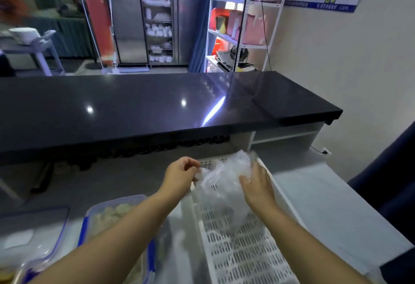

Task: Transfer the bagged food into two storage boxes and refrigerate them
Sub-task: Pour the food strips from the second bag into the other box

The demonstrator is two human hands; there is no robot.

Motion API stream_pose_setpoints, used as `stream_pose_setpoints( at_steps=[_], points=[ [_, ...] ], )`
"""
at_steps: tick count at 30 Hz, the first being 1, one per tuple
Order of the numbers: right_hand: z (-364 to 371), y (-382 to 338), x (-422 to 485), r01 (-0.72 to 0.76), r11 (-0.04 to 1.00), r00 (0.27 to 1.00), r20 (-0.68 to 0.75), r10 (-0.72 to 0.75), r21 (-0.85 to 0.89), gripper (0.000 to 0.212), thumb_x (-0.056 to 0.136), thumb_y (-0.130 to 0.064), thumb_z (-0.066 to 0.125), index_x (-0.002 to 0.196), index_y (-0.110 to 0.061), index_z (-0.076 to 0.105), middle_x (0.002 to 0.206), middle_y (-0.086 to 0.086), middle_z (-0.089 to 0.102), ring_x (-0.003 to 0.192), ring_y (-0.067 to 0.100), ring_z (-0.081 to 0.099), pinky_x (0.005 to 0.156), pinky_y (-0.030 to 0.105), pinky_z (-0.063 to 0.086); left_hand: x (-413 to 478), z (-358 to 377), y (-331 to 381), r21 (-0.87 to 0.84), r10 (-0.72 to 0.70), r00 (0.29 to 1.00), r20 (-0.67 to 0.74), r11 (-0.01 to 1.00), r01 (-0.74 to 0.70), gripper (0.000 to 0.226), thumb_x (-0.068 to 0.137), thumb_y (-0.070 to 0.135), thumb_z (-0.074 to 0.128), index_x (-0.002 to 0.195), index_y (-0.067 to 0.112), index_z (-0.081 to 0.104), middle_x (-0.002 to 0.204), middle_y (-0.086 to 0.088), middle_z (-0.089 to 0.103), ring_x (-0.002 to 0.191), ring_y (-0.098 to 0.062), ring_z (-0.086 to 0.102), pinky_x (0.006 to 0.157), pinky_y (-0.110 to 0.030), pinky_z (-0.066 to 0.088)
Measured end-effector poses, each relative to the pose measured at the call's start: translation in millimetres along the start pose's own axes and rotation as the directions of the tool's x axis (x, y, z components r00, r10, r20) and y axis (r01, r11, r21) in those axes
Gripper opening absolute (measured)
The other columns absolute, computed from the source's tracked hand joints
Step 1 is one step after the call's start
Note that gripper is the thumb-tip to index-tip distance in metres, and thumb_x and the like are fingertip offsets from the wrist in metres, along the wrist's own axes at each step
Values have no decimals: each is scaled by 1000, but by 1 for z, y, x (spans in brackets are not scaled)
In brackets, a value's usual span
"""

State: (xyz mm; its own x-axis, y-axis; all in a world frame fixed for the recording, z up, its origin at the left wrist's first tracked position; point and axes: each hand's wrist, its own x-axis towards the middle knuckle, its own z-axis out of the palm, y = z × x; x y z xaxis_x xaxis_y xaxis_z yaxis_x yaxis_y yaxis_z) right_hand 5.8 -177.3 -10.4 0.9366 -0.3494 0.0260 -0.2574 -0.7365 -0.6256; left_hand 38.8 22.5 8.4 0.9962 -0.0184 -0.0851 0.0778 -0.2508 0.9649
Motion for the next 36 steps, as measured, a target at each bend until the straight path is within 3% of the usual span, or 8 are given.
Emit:
stream_pose_setpoints(
  at_steps=[4,8,10,14,18,21,26,36],
  points=[
    [21,4,14,106,991,990,-89,-113,-83,73,92,-29,54,148,-14,10,157,10,11,142,25,15,115,38,20,-1,17,-9,257,224,963,147,932,-256,30,94,25,48,123,29,55,121,9,57,106,-6,54,92,-27,45],
    [40,13,23,341,904,933,-29,-360,-257,52,90,-27,58,137,-19,39,147,10,32,133,26,31,108,38,28,1,20,-30,601,357,848,391,599,-529,38,94,31,48,131,35,50,144,13,42,125,-6,43,97,-23,37],
    [48,20,28,391,876,918,48,-395,-282,46,91,-33,56,133,-21,45,143,8,38,131,25,34,106,37,29,6,20,-39,670,352,836,422,499,-549,35,93,27,48,127,31,56,141,10,47,125,-11,44,99,-25,37],
    [61,34,39,379,871,924,179,-338,-313,61,88,-57,45,140,-28,33,151,4,27,138,24,22,112,38,21,20,25,-47,720,340,849,404,455,-525,34,91,20,46,119,25,63,126,4,60,119,-14,48,108,-27,24],
    [71,39,44,421,802,904,264,-336,-423,67,87,-58,45,143,-27,23,153,7,20,138,28,19,113,41,16,26,25,-54,777,251,857,451,362,-515,36,92,24,42,122,27,61,128,1,60,130,-15,37,112,-28,9],
    [71,37,44,415,799,906,275,-322,-435,66,89,-55,43,144,-26,20,154,7,17,139,28,17,114,43,13,25,22,-53,767,233,856,463,380,-518,35,93,26,41,121,29,62,129,3,59,132,-15,34,112,-29,10],
    [56,21,41,382,812,920,261,-291,-441,66,91,-56,39,146,-27,17,156,5,13,142,26,11,115,47,4,19,10,-39,679,320,889,328,575,-457,33,92,17,43,114,27,65,126,6,59,131,-12,32,106,-26,17],
    [12,-50,11,548,767,822,44,-568,-334,44,89,-33,57,129,-14,52,135,7,49,127,25,40,110,43,26,-20,-72,-13,674,440,888,135,616,-408,32,89,9,47,107,25,68,113,9,65,125,-7,39,103,-28,27]
  ],
)
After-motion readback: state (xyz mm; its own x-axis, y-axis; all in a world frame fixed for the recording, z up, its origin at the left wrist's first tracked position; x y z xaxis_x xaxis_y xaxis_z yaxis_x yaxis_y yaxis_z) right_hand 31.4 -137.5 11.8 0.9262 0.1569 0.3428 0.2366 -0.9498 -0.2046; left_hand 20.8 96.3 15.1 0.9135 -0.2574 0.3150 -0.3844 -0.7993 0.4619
